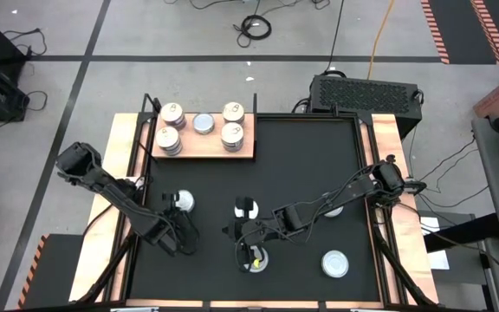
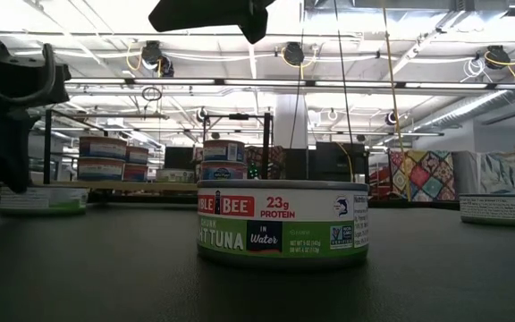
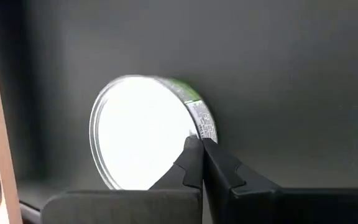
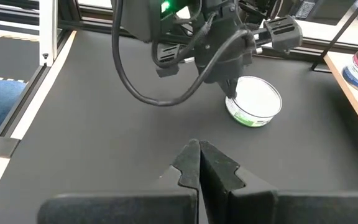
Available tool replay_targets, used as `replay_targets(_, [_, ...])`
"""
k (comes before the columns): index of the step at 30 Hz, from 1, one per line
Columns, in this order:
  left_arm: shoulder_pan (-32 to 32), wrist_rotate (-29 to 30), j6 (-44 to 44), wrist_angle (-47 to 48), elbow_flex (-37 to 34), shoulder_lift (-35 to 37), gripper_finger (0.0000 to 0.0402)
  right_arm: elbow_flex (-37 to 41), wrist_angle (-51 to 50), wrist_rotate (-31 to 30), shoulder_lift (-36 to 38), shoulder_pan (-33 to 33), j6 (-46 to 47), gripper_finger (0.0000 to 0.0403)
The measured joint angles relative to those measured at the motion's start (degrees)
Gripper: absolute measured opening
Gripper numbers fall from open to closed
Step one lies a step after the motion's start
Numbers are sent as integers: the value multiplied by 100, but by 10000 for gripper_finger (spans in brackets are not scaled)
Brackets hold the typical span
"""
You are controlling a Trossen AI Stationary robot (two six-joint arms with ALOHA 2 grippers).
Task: Stack canned seafood by type on shelf
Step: Put the green tuna can on the shelf
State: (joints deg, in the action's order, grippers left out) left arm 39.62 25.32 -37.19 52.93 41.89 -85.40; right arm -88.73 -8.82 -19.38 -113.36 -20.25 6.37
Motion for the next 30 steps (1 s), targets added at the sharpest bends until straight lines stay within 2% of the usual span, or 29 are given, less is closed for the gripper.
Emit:
replay_targets(4, [-27, -10, 298, 383, 370, 2, 1, 0, 0, 0, 0, 1, 0, 0])
replay_targets(17, [-878, 1209, 1632, 500, 612, 11, 0, 2, -447, -9, 0, 0, -1, 0])
replay_targets(23, [-1524, 1376, 2482, 295, 612, 202, 0, 2, -755, -57, 0, 4, -1, 0])
replay_targets(30, [-2641, 1311, 3895, -309, 623, 998, 0, 2, -884, -55, 26, 2, 0, 0])
